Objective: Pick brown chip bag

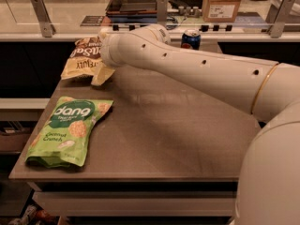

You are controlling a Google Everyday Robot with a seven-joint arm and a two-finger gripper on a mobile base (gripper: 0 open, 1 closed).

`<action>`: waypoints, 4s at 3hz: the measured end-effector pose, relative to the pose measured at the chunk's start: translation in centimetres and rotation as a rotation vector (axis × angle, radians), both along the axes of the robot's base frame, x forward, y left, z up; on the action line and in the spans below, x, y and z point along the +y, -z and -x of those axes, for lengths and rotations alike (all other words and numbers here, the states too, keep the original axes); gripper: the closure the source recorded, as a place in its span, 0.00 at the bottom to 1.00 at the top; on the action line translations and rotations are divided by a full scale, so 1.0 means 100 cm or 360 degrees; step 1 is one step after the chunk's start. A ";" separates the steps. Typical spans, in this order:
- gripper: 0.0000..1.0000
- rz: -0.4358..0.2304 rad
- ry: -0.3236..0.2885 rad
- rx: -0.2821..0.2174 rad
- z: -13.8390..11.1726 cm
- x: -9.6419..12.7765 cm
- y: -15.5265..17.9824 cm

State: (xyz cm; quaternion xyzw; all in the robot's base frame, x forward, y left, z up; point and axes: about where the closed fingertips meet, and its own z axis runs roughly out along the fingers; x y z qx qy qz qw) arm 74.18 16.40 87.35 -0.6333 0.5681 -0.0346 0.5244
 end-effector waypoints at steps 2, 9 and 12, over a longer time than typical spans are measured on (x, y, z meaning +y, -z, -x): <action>0.64 0.0000 -0.0004 0.0001 0.001 0.002 0.001; 1.00 0.0153 0.0048 -0.0363 -0.002 -0.006 -0.107; 1.00 0.0176 0.0048 -0.0665 0.000 -0.003 -0.178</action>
Offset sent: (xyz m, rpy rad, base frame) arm 0.0000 0.0001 0.0000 0.0000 0.0000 0.0001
